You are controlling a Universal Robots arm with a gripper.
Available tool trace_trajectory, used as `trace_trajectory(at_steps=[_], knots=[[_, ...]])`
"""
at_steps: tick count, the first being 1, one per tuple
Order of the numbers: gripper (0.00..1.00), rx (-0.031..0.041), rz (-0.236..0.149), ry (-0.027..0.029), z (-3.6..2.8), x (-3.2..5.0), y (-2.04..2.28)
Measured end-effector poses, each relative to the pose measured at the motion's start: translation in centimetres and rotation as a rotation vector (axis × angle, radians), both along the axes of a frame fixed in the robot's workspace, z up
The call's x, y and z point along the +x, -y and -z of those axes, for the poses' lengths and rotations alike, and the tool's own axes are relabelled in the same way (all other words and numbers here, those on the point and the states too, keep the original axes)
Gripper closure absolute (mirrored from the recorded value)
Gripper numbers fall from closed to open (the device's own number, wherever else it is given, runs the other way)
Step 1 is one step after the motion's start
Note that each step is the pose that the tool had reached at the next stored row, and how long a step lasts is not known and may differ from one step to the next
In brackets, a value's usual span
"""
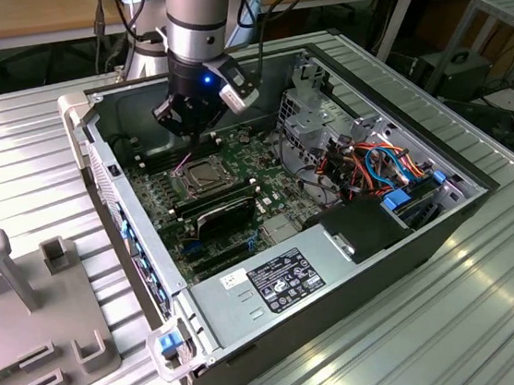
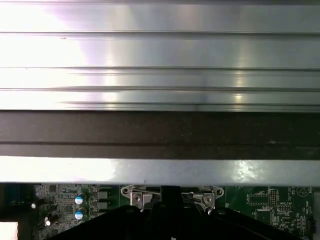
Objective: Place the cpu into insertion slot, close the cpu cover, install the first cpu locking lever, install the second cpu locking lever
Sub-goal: 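Install the first cpu locking lever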
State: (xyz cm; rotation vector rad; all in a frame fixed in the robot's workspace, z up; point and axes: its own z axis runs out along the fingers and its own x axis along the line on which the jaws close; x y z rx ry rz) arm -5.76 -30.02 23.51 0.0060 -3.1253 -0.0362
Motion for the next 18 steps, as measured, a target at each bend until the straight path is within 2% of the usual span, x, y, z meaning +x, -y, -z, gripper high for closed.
trace_trajectory(at_steps=[3, 6, 11, 18], knots=[[0.89, 0.0009, 0.0, 0.0001, 0.26, 0.41, -0.18], [0.89, 0.0017, 0.0, 0.0, 0.63, 0.53, -0.19], [0.89, 0.0016, 0.0, -0.0001, 1.7, 1.18, -0.19], [0.89, 0.0024, 0.0, -0.0001, 2.19, 1.47, -0.19]])
